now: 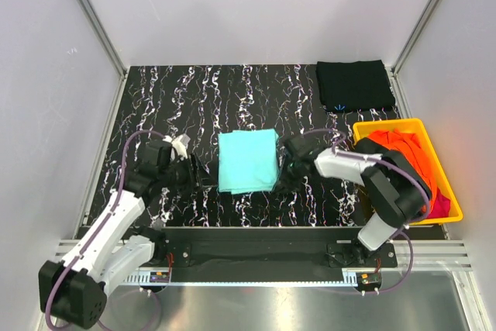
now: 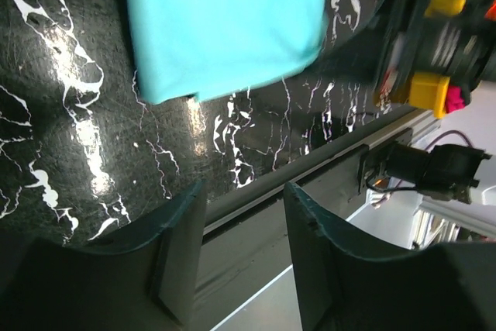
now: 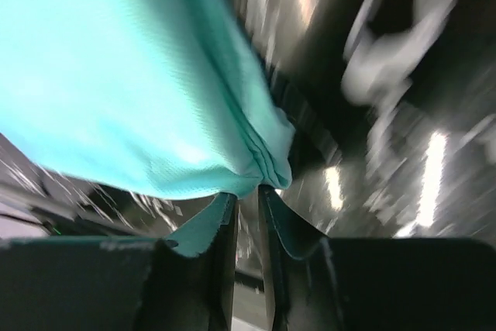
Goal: Fold and stack the t-shirts
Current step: Fold the tshirt
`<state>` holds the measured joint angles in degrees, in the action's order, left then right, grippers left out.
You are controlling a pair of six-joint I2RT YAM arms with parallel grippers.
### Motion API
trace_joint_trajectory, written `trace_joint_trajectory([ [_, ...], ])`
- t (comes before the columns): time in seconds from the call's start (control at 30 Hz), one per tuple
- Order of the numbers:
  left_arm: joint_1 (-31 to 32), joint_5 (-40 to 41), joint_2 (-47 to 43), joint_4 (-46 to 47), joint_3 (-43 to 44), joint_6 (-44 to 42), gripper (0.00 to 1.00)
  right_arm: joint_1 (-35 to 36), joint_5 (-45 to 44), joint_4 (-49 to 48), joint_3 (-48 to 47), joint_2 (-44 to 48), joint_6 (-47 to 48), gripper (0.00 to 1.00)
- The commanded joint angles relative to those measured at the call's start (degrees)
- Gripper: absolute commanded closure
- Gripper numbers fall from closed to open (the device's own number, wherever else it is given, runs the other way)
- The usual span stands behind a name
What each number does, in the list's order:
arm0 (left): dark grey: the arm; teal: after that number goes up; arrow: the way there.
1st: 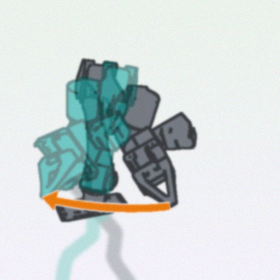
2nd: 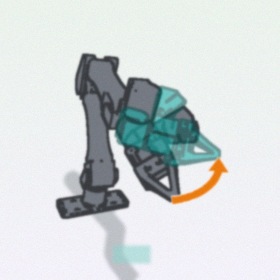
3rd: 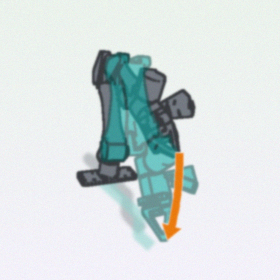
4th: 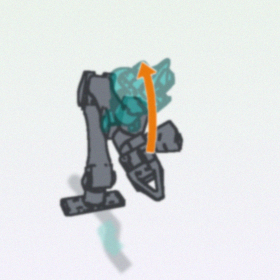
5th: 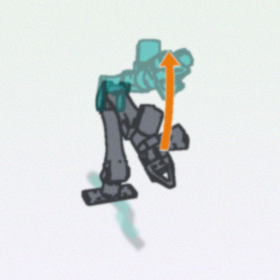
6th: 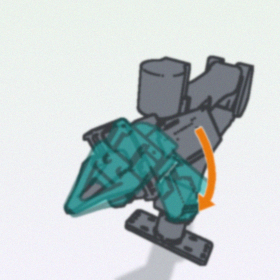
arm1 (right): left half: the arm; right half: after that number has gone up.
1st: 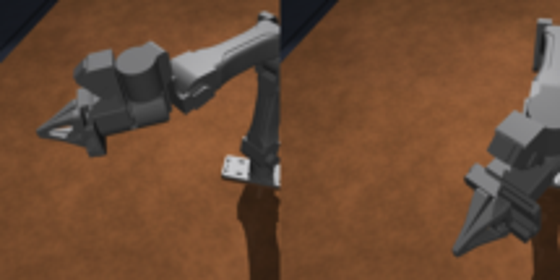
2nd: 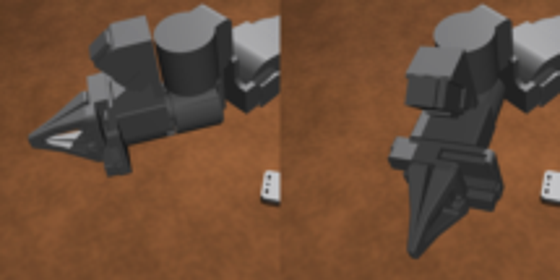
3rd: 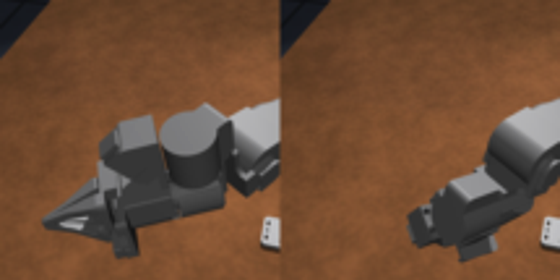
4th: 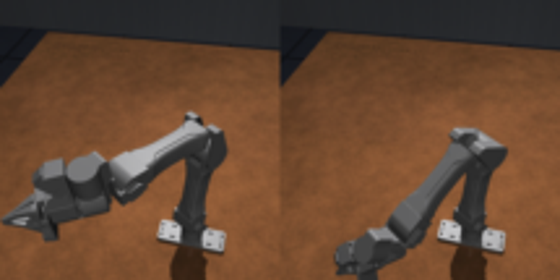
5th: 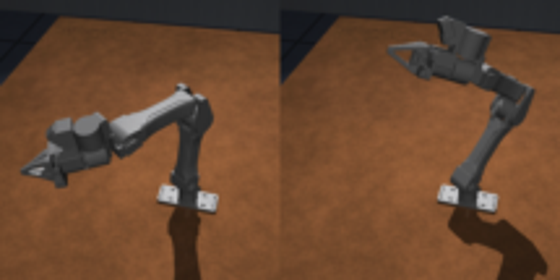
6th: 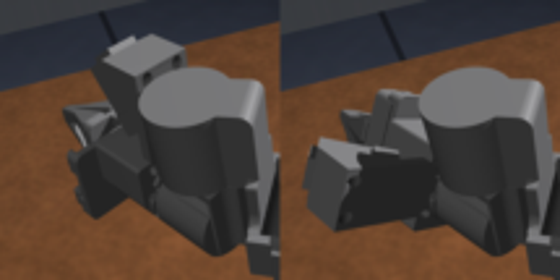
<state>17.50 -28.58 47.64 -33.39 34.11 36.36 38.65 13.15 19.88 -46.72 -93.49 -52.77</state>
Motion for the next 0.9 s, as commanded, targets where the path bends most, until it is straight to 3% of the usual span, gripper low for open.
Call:
trace_joint_trajectory([
  [0.0,0.78,0.45,3.77,1.13,4.56,-3.30,0.49,-10.66,-0.07,1.48,-6.17,-5.54,9.25,0.76],
  [0.2,2.54,0.98,12.81,1.04,9.83,-8.05,0.46,-23.16,2.15,14.37,-32.08,-20.14,21.03,0.73],
  [0.23,3.15,1.42,13.79,0.96,11.06,-8.67,0.46,-23.88,2.15,18.57,-37.77,-21.11,23.48,0.69],
  [0.33,7.28,4.92,17.83,0.95,13.95,-10.16,0.43,-25.64,1.97,23.35,-41.61,-20.95,26.66,0.62],
  [0.47,16.14,11.42,24.51,0.95,18.88,-13.32,0.41,-25.82,3.38,23.71,-34.16,-11.84,28.60,0.46],
  [0.57,21.33,16.60,29.87,0.87,23.01,-17.18,0.39,-25.82,6.00,22.67,-24.24,-4.19,27.73,0.41],
  [0.67,22.67,18.73,34.52,0.17,25.57,-17.12,0.40,-25.82,9.69,19.16,-14.30,3.02,24.04,0.39],
  [0.87,21.88,9.78,36.30,4.89,24.17,-7.02,0.41,-25.82,19.62,9.13,-3.91,7.71,18.41,0.37],
])
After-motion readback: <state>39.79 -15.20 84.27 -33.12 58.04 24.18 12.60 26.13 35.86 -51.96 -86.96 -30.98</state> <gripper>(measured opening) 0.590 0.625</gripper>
